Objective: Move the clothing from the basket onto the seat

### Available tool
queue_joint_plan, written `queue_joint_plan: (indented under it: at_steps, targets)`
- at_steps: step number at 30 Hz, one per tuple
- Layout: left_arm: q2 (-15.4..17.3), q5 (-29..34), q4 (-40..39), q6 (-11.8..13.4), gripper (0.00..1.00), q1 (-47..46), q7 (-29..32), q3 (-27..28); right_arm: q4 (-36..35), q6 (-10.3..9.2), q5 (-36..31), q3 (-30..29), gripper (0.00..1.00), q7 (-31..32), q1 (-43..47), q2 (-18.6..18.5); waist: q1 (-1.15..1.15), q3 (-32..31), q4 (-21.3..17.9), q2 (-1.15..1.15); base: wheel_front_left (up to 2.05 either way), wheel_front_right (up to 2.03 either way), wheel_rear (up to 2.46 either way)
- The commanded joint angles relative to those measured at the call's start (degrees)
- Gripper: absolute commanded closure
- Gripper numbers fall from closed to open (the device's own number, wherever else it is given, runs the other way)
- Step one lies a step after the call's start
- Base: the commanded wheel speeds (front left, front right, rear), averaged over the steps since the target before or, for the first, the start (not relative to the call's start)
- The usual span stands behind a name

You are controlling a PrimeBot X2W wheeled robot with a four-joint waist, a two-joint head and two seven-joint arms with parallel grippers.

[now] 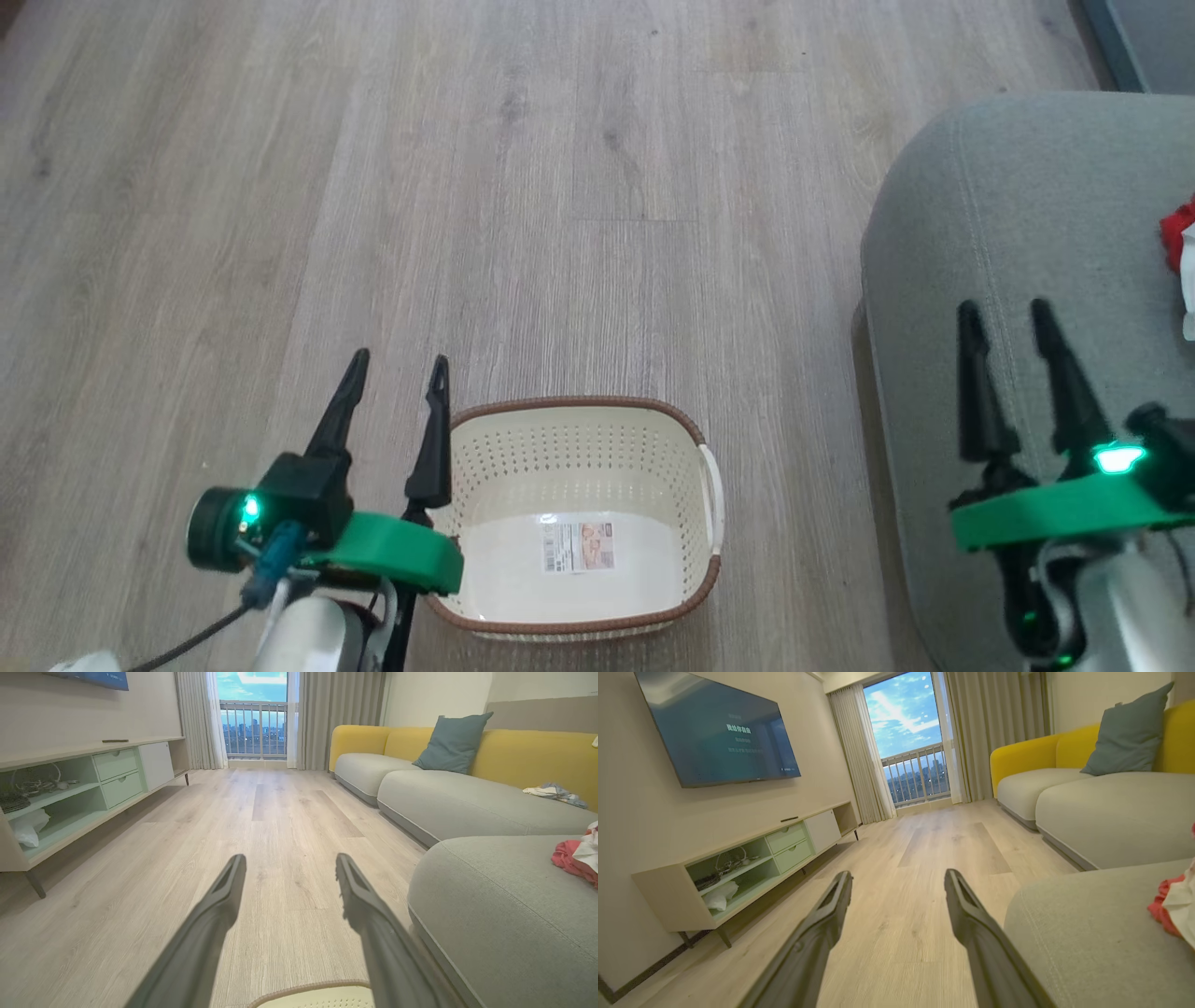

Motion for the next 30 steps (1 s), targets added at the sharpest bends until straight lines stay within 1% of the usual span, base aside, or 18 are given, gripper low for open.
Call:
queue_joint_plan:
  at_steps: [1, 4, 7, 11, 18, 30]
  targets:
    - [-0.14, -0.23, -2.22, 0.17, 0.0, -1.37, -0.29, 1.99, -1.68, -0.01, -0.34, 1.24, 0.0, -0.37, -1.08, -0.13, 0.01, -0.07, 0.08, 0.0, 0.0, 0.0, 0.0]
    - [-0.14, -1.33, -1.44, 0.53, 0.0, -0.25, -0.29, 2.45, -0.56, -0.01, -1.54, 2.09, 0.0, -0.37, -0.09, 0.59, 0.01, -0.27, 0.2, 0.0, 0.0, 0.0, 0.0]
    - [-0.14, -1.71, -0.4, 0.21, 0.0, 0.4, -0.29, 2.46, 0.29, -0.01, -2.49, 2.83, 0.0, -0.37, 0.6, 1.24, 0.01, -0.37, 0.18, 0.0, 0.0, 0.0, 0.0]
    - [-0.14, -5.38, 0.72, -1.1, 0.0, 1.14, -0.29, 3.46, 1.16, -0.01, -3.65, 4.03, 0.0, -0.37, 1.02, 1.54, 0.01, -0.4, 0.11, 0.0, 0.0, 0.0, 0.0]
    - [-0.15, -5.23, 1.44, -3.29, 0.0, 1.56, -0.29, 4.53, 1.22, -0.01, -3.65, 3.89, 0.0, -0.37, 0.63, 1.55, 0.01, -0.33, -0.13, 0.0, 0.0, 0.0, 0.0]
    - [-0.15, -7.49, 3.32, -5.68, 0.0, 1.73, -0.29, 4.72, 0.86, -0.01, -3.27, 3.26, 0.0, -0.37, 0.21, 1.45, 0.01, -0.32, -0.1, 0.0, 0.0, 0.0, 0.0]
